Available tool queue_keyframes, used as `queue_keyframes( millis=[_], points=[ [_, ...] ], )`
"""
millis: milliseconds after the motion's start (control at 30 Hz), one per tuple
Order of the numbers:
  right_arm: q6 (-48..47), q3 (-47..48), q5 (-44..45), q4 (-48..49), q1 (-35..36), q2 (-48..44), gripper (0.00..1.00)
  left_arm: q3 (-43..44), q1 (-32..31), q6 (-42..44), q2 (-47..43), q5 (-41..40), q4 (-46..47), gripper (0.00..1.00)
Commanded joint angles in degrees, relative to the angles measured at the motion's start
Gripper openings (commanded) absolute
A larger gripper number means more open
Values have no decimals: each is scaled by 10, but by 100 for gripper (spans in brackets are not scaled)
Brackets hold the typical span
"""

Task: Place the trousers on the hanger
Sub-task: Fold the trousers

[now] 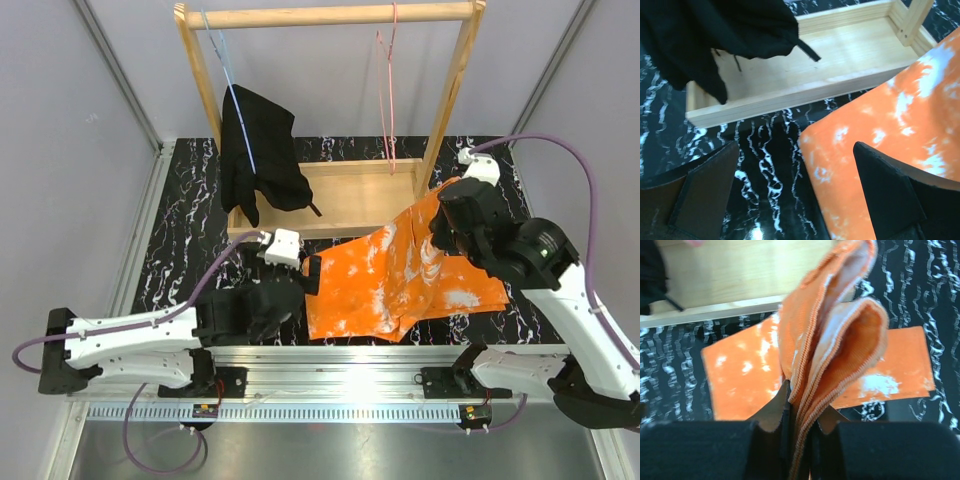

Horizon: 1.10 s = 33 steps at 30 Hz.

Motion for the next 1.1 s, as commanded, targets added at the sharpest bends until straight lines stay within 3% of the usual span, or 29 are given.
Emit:
queue_keyframes(
  millis=[0, 167, 367, 733, 1067],
  points=[
    [-27, -13, 47, 22, -31, 5, 8, 36, 59, 75, 31, 170, 103, 99],
    [-53, -99, 21, 82, -93, -8, 8, 14, 139, 27, 108, 255, 99, 99],
    [-81, -158, -7, 142, -142, -2, 7, -84, 218, -41, 103, 354, 146, 99],
    [-100, -215, -27, 193, -218, 14, 7, -146, 224, -121, 129, 440, 198, 99],
    [-100, -267, -26, 233, -282, 53, 6, -83, 223, -162, 256, 433, 106, 99]
  ],
)
